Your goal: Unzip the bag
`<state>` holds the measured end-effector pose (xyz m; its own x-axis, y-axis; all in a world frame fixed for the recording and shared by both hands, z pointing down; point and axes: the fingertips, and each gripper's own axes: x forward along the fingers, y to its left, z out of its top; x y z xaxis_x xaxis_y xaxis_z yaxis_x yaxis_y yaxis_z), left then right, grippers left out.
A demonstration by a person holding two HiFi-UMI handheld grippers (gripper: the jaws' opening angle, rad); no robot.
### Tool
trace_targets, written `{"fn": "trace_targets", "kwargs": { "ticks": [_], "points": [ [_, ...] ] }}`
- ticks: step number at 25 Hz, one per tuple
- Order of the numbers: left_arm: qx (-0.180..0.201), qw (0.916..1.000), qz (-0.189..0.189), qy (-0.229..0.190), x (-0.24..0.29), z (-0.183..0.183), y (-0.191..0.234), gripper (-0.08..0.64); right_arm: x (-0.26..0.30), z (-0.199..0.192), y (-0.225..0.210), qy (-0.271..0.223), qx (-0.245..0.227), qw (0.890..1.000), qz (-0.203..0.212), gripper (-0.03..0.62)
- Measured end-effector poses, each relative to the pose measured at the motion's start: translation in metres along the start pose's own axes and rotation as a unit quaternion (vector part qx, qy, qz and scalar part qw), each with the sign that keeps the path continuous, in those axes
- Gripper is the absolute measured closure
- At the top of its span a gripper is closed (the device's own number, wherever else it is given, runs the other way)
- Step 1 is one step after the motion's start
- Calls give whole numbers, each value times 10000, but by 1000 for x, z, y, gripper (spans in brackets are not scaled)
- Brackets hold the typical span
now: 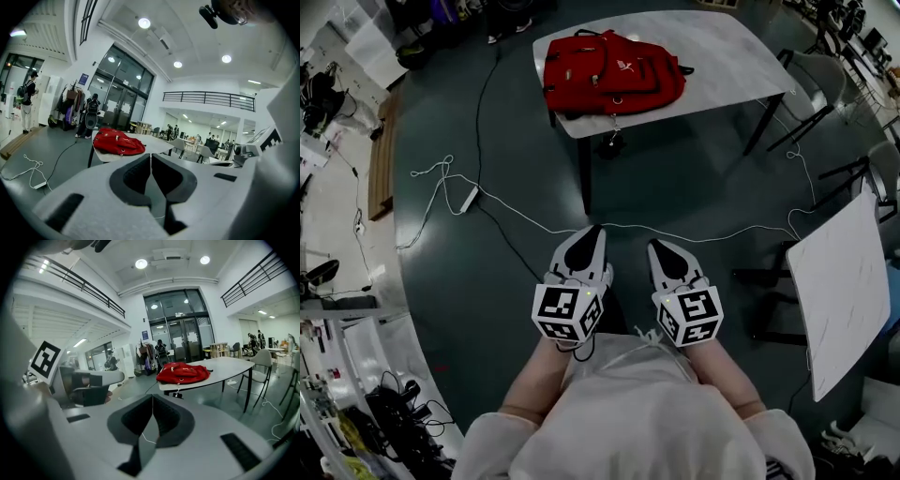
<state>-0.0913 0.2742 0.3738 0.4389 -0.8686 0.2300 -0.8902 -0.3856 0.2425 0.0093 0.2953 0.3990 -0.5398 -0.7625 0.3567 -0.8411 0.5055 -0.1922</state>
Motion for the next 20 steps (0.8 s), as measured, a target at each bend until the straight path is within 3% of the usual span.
{"fn": "trace_targets", "kwargs": {
  "ticks": [10,20],
  "points": [
    [27,9989,-336,315,109,52,110,534,138,62,-36,235,308,9982,-459,563],
    [-287,9966,40,767,180,31,163,534,226,54,-93,937,314,9944,-371,563]
  ]
}}
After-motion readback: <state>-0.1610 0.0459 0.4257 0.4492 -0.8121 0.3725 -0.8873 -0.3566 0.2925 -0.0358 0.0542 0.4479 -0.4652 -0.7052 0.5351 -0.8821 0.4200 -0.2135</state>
